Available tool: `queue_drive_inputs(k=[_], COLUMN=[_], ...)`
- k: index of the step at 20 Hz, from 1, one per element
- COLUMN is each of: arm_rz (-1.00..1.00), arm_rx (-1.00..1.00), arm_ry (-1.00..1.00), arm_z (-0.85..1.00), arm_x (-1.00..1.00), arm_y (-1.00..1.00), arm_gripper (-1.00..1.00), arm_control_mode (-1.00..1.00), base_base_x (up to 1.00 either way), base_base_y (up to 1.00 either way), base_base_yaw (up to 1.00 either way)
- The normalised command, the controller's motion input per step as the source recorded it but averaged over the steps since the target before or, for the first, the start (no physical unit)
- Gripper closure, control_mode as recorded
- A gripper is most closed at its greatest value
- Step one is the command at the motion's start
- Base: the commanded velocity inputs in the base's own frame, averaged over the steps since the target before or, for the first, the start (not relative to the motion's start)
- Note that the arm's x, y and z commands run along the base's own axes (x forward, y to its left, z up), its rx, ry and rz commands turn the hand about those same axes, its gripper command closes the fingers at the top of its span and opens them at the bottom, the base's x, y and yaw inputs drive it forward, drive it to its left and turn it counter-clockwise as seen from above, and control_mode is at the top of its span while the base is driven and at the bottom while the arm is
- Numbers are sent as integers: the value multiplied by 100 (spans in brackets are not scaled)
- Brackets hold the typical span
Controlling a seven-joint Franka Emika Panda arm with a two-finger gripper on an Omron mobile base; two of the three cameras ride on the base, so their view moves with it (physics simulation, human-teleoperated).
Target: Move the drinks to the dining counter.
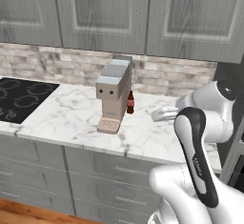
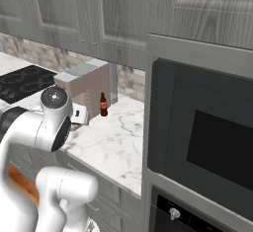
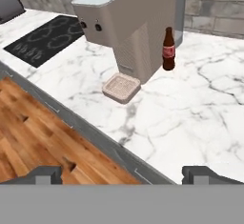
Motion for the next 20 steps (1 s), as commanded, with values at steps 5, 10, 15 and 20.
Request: queue_drive_inputs(k=[5,10,15,20], arm_rz=[7,10,6,4], arm_rx=[0,0,0,0], arm_ry=[-8,-16,-16,-12], arm_z=[-29,-27,-6,0], arm_x=[13,7,12,17], arm_y=[23,22,4,0], arm_gripper=[-100,-100,-100,-100], arm_control_mode=[-100,-100,-100,-100], base_base_x=[0,0,0,0], base_base_y=[0,0,0,0], base_base_yaw=[0,0,0,0])
